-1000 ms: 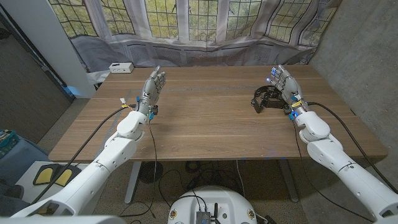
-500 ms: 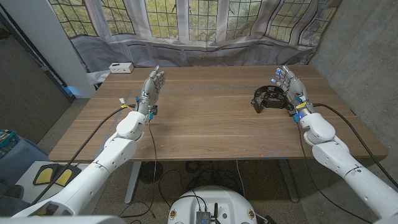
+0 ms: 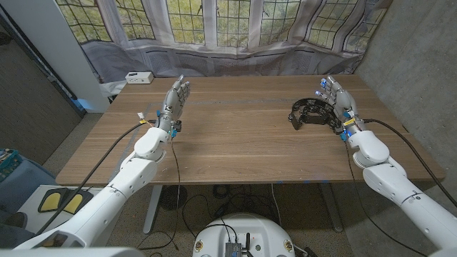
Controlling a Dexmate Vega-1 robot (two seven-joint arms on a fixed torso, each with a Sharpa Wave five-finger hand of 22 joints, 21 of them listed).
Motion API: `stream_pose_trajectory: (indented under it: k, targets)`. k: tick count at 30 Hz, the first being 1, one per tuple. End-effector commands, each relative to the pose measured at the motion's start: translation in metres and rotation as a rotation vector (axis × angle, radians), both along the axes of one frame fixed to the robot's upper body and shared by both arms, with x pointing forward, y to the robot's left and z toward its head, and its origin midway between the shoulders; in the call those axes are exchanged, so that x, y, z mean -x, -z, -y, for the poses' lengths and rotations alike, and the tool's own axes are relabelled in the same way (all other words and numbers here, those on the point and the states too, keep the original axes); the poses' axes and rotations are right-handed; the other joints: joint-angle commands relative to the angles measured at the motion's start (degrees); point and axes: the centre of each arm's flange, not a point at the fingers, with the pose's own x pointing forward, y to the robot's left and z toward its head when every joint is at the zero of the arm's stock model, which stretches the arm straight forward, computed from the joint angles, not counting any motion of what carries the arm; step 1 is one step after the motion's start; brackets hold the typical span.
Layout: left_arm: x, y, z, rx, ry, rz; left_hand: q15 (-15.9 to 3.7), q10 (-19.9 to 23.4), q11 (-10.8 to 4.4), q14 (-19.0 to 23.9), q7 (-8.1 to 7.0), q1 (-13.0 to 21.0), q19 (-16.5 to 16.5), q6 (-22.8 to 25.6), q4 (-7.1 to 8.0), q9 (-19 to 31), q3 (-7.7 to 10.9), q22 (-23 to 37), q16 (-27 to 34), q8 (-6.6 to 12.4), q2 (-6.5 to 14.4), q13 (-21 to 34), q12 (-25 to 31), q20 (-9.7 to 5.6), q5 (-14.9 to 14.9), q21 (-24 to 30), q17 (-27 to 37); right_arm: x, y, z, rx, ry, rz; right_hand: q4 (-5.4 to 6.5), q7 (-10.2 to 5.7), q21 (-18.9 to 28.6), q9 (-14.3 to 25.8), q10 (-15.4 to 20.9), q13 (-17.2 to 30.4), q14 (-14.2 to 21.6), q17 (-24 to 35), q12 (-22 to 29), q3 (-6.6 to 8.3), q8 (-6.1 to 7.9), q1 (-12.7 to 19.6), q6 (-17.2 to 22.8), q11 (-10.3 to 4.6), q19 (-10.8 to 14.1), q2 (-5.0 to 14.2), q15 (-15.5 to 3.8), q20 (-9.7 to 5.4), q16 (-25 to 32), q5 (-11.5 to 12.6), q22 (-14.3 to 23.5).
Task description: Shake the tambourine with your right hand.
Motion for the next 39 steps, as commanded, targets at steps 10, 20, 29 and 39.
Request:
stream_pose_trajectory:
  k: [10, 20, 29, 39]
  targets:
    - [-0.004, -0.001, 0.005, -0.017, 0.019, -0.009, -0.08, 0.1, -0.03, 0.0, -0.09, 0.5, 0.2, 0.1, -0.35, 0.1, 0.21, 0.2, -0.1, -0.25, 0.6, 0.3, -0.2, 0.12, 0.0, 0.3, 0.3, 0.006, -0.008, 0.005, 0.095, 0.157, 0.043, -0.23, -0.41, -0.1, 0.1, 0.7, 0.2, 0.7, 0.2, 0.2, 0.23, 0.28, 0.8, 0.7, -0.07, 0.7, 0.05, 0.02, 0.25, 0.3, 0.3, 0.2]
    - [-0.004, -0.001, 0.005, -0.011, 0.019, -0.008, -0.18, 0.1, -0.05, 0.1, -0.11, 0.5, 0.2, 0.1, -0.43, 0.1, 0.22, 0.2, -0.1, -0.33, 0.6, 0.3, -0.2, 0.09, 0.0, 0.2, 0.3, 0.011, -0.009, 0.002, 0.156, 0.256, 0.076, -0.30, -0.67, -0.3, 0.1, 1.0, 0.2, 1.1, 0.2, 0.2, 0.22, 0.31, 0.9, 1.1, -0.43, 0.5, 0.05, -0.35, 0.21, 0.4, 0.3, 0.2]
    - [-0.004, -0.001, 0.007, -0.010, 0.026, 0.000, -0.27, 0.0, -0.10, -0.1, -0.16, 0.6, -0.2, 0.0, -0.51, 0.1, 0.22, 0.2, -0.2, -0.43, 0.6, 0.3, -0.4, 0.21, -0.1, 0.0, 0.3, 0.014, -0.009, 0.000, 0.207, 0.313, 0.090, -0.40, -0.86, -0.3, 0.1, 0.9, 0.2, 1.8, 0.2, 0.1, 0.37, 0.10, 1.3, 0.8, -0.66, 0.8, 0.31, -0.62, 0.21, 0.7, 0.4, 0.2]
    - [-0.003, -0.002, 0.009, -0.013, 0.031, 0.006, -0.26, 0.1, -0.19, -0.1, -0.24, 0.6, -0.3, 0.1, -0.58, 0.1, 0.22, 0.2, -0.2, -0.45, 0.7, 0.3, -0.4, 0.33, -0.1, -0.1, 0.3, 0.017, -0.010, -0.001, 0.263, 0.377, 0.094, -1.17, -0.92, -0.6, 0.1, 1.1, 0.2, 2.0, 0.2, -0.1, 1.63, 0.05, 3.5, 0.9, -0.81, 0.3, 1.63, -0.65, 0.38, 0.6, 0.5, 0.2]
